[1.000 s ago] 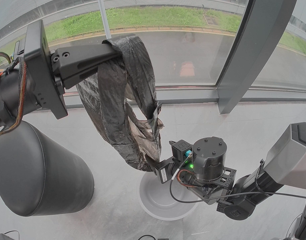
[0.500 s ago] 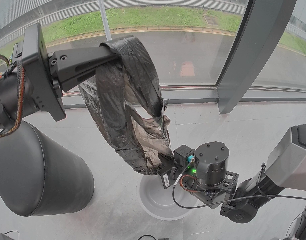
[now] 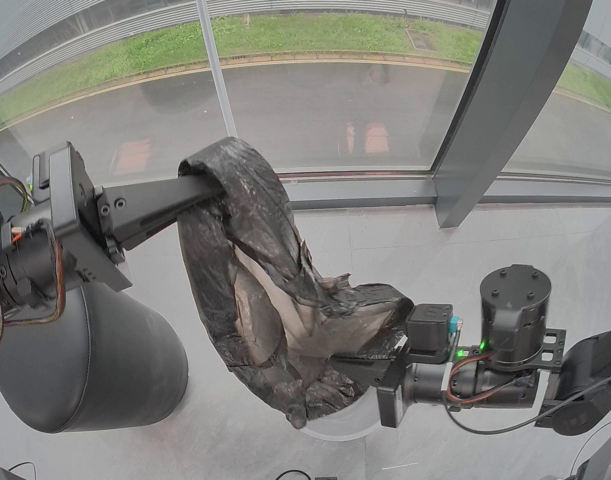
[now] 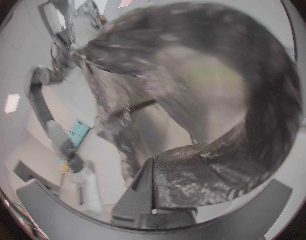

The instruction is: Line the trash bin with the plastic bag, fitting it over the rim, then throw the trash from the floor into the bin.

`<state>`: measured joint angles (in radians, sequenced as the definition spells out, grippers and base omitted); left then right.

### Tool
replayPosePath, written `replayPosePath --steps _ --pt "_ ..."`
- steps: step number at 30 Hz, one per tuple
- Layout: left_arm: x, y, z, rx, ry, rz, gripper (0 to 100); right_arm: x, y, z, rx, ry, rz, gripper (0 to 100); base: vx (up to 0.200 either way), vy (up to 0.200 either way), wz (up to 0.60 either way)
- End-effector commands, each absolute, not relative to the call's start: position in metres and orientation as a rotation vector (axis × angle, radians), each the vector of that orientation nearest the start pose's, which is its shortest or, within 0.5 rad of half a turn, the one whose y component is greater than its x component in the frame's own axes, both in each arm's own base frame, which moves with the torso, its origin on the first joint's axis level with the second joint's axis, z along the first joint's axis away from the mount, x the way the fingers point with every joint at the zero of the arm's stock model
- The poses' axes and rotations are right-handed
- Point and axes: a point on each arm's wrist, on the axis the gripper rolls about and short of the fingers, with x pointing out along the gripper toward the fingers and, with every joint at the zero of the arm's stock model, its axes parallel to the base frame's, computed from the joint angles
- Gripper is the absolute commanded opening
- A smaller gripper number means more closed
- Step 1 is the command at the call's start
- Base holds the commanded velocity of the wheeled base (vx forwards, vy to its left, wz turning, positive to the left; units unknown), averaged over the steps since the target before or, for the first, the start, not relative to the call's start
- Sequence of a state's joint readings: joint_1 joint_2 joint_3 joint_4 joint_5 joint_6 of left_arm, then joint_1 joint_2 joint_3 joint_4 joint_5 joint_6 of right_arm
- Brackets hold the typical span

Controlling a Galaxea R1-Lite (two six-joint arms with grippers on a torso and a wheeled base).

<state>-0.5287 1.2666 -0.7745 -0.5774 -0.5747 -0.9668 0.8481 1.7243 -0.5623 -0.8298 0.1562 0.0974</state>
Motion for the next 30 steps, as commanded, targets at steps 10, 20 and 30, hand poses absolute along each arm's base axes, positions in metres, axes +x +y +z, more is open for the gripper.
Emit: replayPosePath --steps 10,20,30 --pt "0.163 -0.103 0.221 -0.778 0.591 -1.316 0 0.149 0.181 0.199 0.345 0.544 1.321 0 0.000 0.000 0.00" --pt "0.161 -0.111 0.192 -0.721 0.591 -1.473 0 0.141 0.173 0.174 0.336 0.648 1.303 0 0.000 0.000 0.00" --pt "0.163 -0.150 0.168 -0.706 0.697 -1.574 0 0.129 0.161 0.145 0.324 0.765 1.297 0 0.000 0.000 0.00"
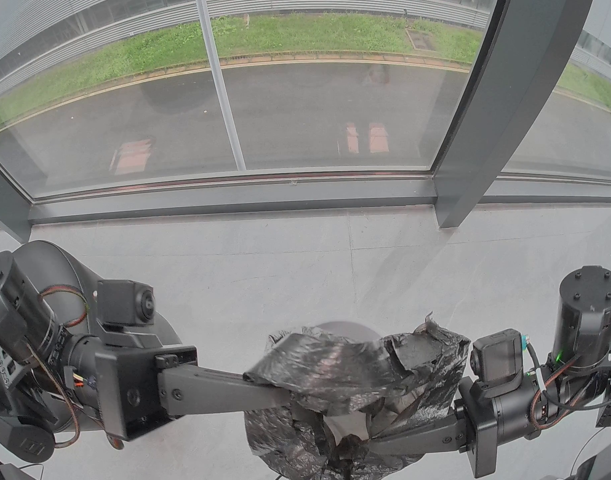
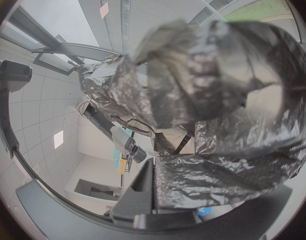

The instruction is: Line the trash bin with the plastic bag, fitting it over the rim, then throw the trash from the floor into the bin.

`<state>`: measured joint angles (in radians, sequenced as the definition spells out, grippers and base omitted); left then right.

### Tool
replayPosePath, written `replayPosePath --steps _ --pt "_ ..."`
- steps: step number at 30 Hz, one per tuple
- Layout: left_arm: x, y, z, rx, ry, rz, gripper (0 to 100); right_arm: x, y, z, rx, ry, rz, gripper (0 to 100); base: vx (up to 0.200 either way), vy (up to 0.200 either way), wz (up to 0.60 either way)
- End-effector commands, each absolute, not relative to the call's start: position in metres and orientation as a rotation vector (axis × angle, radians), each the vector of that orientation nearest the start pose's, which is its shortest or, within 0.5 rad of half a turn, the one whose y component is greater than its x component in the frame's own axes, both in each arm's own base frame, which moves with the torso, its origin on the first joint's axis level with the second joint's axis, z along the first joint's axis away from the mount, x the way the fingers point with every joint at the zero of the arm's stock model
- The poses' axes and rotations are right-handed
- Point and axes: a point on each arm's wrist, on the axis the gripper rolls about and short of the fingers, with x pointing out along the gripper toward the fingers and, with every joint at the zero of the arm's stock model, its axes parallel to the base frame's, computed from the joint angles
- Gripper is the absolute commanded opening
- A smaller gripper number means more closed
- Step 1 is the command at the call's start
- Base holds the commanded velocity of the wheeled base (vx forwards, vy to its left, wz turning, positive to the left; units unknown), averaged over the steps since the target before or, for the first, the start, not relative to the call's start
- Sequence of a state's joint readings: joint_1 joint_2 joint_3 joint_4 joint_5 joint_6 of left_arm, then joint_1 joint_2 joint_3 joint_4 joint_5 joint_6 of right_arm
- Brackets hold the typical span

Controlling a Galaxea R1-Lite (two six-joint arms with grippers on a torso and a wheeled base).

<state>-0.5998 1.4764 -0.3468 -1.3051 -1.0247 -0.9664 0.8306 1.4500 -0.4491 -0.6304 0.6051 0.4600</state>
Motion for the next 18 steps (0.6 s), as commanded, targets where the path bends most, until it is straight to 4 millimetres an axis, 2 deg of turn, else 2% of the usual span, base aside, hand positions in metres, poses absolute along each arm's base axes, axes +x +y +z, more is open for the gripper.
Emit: replayPosePath --steps 1,7,15,18 --pt "0.163 -0.151 0.166 -0.707 0.701 -1.572 0 0.129 0.160 0.143 0.323 0.770 1.295 0 0.000 0.000 0.00" --pt "0.166 -0.157 0.152 -0.716 0.743 -1.554 0 0.130 0.158 0.130 0.324 0.794 1.276 0 0.000 0.000 0.00" --pt "0.179 -0.167 0.133 -0.728 0.813 -1.515 0 0.149 0.158 0.113 0.343 0.814 1.207 0 0.000 0.000 0.00" --pt "0.188 -0.173 0.122 -0.729 0.807 -1.518 0 0.162 0.164 0.099 0.350 0.827 1.187 0 0.000 0.000 0.00"
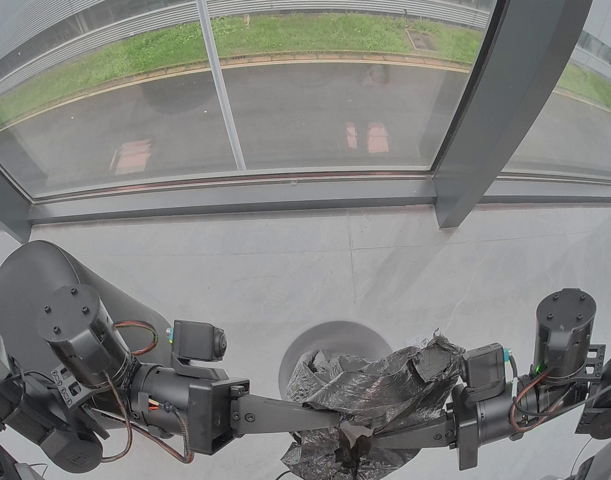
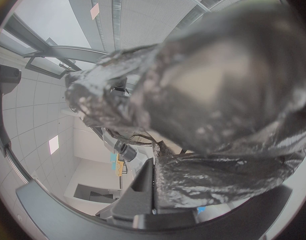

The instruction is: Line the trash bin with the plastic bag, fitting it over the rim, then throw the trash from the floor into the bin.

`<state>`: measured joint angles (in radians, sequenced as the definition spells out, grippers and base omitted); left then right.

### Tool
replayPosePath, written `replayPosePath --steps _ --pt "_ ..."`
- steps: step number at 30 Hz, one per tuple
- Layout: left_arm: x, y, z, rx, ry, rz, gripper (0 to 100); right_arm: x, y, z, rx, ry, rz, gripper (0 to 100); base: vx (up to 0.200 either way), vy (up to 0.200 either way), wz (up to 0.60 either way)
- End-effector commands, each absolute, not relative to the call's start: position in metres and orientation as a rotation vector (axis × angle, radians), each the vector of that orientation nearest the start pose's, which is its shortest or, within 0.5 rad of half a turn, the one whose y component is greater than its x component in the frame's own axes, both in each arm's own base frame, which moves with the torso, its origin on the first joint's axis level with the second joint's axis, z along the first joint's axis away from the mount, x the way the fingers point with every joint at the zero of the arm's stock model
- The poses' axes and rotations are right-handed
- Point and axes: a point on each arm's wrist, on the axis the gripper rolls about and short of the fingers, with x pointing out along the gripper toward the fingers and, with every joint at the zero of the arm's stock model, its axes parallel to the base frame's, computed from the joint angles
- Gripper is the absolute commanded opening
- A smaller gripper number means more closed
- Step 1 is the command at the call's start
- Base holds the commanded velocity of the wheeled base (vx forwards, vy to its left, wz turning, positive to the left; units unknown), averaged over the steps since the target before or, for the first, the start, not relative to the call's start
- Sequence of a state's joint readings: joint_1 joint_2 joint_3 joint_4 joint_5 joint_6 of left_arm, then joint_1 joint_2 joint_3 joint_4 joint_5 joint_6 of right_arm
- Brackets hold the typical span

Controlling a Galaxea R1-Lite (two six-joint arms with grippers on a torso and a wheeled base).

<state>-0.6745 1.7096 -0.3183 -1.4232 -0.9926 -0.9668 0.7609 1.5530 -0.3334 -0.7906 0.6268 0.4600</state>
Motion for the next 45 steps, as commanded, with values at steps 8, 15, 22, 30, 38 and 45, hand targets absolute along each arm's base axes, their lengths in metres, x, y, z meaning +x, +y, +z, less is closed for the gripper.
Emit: replayPosePath --steps 8,15,22,30,38,45 --pt "0.204 -0.182 0.094 -0.742 0.855 -1.475 0 0.191 0.182 0.057 0.360 0.816 1.166 0 0.000 0.000 0.00" --pt "0.215 -0.183 0.080 -0.756 0.887 -1.434 0 0.201 0.184 0.033 0.364 0.841 1.138 0 0.000 0.000 0.00" --pt "0.230 -0.190 0.063 -0.764 0.913 -1.408 0 0.214 0.176 0.022 0.381 0.829 1.091 0 0.000 0.000 0.00" --pt "0.259 -0.185 0.049 -0.776 0.872 -1.354 0 0.231 0.168 0.015 0.398 0.783 1.047 0 0.000 0.000 0.00" --pt "0.268 -0.182 0.035 -0.767 0.873 -1.328 0 0.239 0.164 0.004 0.395 0.796 1.018 0 0.000 0.000 0.00" --pt "0.275 -0.182 0.031 -0.768 0.849 -1.299 0 0.245 0.162 0.002 0.393 0.785 1.001 0 0.000 0.000 0.00"
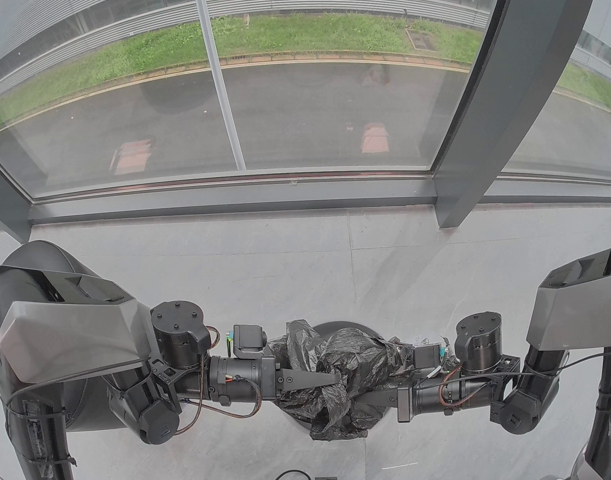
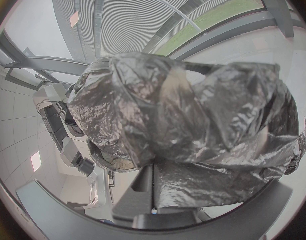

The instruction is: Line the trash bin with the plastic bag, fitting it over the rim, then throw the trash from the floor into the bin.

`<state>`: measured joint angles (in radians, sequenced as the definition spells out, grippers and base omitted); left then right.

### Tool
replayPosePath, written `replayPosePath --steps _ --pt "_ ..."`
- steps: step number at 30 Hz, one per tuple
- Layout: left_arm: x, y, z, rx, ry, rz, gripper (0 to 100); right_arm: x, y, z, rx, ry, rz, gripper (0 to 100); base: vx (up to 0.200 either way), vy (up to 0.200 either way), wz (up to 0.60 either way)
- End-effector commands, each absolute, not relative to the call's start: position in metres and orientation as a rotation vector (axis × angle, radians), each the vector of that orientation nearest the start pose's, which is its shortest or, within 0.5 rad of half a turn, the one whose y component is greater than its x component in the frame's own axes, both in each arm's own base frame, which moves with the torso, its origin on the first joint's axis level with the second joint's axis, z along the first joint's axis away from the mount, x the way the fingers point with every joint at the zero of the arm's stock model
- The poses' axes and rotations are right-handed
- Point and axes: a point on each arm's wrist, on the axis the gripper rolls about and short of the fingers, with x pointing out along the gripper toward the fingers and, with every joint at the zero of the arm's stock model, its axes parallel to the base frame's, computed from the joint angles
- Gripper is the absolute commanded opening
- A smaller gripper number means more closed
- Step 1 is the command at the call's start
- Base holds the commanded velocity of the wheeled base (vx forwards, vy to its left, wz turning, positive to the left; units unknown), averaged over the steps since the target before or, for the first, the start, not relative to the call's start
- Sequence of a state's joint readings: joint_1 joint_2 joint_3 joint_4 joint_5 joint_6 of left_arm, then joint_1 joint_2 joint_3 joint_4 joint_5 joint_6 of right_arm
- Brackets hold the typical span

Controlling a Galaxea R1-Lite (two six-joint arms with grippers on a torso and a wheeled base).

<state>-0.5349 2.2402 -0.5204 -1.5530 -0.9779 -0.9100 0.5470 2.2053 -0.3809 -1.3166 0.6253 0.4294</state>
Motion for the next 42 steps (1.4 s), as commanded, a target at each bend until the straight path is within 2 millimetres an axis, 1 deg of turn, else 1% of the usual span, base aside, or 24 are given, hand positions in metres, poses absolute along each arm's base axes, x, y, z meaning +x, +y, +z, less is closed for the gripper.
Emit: replayPosePath --steps 1,3,6,12,14,15,17,20,24,25,26,28,29,30,32,34,36,38,42 --pt "0.275 -0.182 0.031 -0.768 0.846 -1.297 0 0.244 0.162 0.003 0.393 0.785 1.001 0 0.000 0.000 0.00" --pt "0.274 -0.182 0.034 -0.768 0.838 -1.295 0 0.241 0.159 0.007 0.403 0.785 0.996 0 0.000 0.000 0.00" --pt "0.270 -0.183 0.040 -0.766 0.835 -1.307 0 0.232 0.154 0.019 0.407 0.767 1.003 0 0.000 0.000 0.00" --pt "0.248 -0.195 0.063 -0.760 0.832 -1.383 0 0.199 0.136 0.061 0.433 0.700 1.029 0 0.000 0.000 0.00" --pt "0.243 -0.197 0.068 -0.757 0.832 -1.400 0 0.193 0.133 0.068 0.438 0.694 1.030 0 0.000 0.000 0.00" --pt "0.236 -0.200 0.074 -0.750 0.830 -1.424 0 0.186 0.128 0.076 0.441 0.692 1.029 0 0.000 0.000 0.00" --pt "0.230 -0.203 0.079 -0.741 0.825 -1.452 0 0.179 0.123 0.083 0.442 0.707 1.022 0 0.000 0.000 0.00" --pt "0.224 -0.207 0.087 -0.733 0.814 -1.482 0 0.171 0.118 0.094 0.446 0.731 1.011 0 0.000 0.000 0.00" --pt "0.218 -0.208 0.098 -0.740 0.803 -1.509 0 0.162 0.114 0.118 0.477 0.735 1.010 0 0.000 0.000 0.00" --pt "0.218 -0.208 0.098 -0.740 0.803 -1.509 0 0.162 0.114 0.118 0.477 0.735 1.010 0 0.000 0.000 0.00" --pt "0.216 -0.209 0.100 -0.740 0.799 -1.516 0 0.160 0.113 0.130 0.492 0.747 1.004 0 0.000 0.000 0.00" --pt "0.214 -0.209 0.101 -0.738 0.802 -1.520 0 0.157 0.112 0.140 0.496 0.785 0.993 0 0.000 0.000 0.00" --pt "0.214 -0.209 0.101 -0.738 0.802 -1.520 0 0.157 0.112 0.140 0.496 0.785 0.993 0 0.000 0.000 0.00" --pt "0.212 -0.209 0.100 -0.737 0.809 -1.523 0 0.155 0.111 0.148 0.497 0.822 0.979 0 0.000 0.000 0.00" --pt "0.210 -0.210 0.100 -0.735 0.814 -1.529 0 0.153 0.110 0.157 0.496 0.838 0.972 0 0.000 0.000 0.00" --pt "0.210 -0.211 0.100 -0.734 0.816 -1.532 0 0.152 0.110 0.162 0.495 0.846 0.973 0 0.000 0.000 0.00" --pt "0.210 -0.212 0.099 -0.734 0.820 -1.532 0 0.155 0.111 0.163 0.495 0.849 0.972 0 0.000 0.000 0.00" --pt "0.210 -0.212 0.098 -0.735 0.822 -1.529 0 0.157 0.113 0.162 0.495 0.857 0.970 0 0.000 0.000 0.00" --pt "0.213 -0.211 0.095 -0.739 0.827 -1.514 0 0.167 0.120 0.153 0.488 0.900 0.958 0 0.000 0.000 0.00"
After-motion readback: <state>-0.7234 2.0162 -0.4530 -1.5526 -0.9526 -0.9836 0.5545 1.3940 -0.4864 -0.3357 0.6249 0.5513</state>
